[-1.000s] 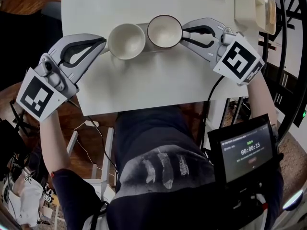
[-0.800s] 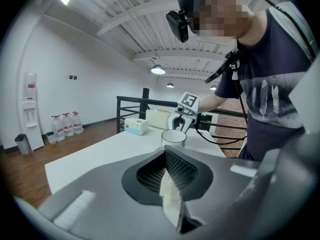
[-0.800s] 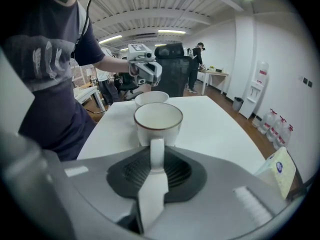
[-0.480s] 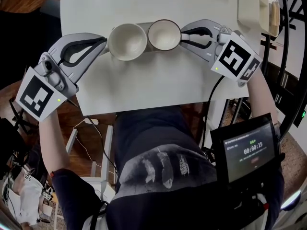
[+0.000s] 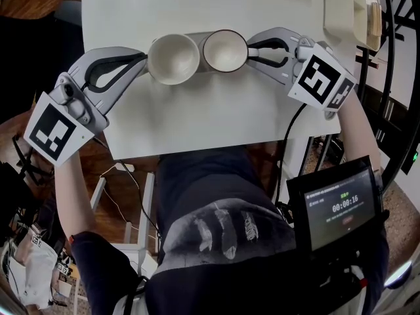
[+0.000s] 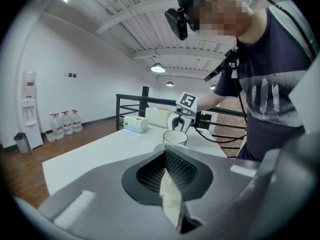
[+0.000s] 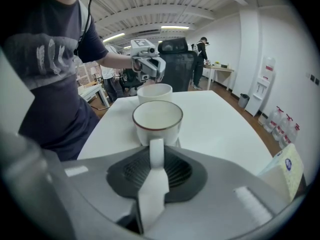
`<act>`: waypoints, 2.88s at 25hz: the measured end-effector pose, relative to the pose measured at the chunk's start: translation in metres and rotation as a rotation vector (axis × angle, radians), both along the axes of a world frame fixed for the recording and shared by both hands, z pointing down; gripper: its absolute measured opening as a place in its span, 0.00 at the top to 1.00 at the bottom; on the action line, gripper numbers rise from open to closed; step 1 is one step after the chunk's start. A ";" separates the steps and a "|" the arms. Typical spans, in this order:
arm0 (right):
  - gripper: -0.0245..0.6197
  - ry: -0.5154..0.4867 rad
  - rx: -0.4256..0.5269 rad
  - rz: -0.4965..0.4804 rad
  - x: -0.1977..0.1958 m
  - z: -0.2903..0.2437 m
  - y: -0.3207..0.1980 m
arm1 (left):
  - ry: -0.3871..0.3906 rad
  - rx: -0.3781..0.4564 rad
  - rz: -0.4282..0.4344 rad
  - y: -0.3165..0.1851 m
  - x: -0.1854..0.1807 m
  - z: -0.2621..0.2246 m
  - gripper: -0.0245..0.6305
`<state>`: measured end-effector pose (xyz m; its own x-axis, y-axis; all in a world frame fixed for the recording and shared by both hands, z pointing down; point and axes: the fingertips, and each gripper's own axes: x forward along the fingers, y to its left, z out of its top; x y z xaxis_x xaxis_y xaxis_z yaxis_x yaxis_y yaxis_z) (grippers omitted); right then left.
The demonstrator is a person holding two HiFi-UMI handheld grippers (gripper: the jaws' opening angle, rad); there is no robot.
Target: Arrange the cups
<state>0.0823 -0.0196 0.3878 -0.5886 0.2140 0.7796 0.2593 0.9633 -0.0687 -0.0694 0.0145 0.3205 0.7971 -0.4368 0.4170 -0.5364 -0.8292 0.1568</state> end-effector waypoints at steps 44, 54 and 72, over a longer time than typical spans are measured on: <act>0.95 -0.153 0.062 -0.065 -0.070 -0.090 -0.015 | -0.001 0.079 0.053 -0.016 0.024 -0.031 0.94; 0.95 -0.125 0.083 -0.077 -0.071 -0.106 -0.008 | 0.012 0.095 0.045 -0.012 0.024 -0.059 0.94; 0.95 -0.115 0.099 -0.053 -0.066 -0.098 -0.018 | 0.012 0.089 0.052 -0.009 0.023 -0.059 0.94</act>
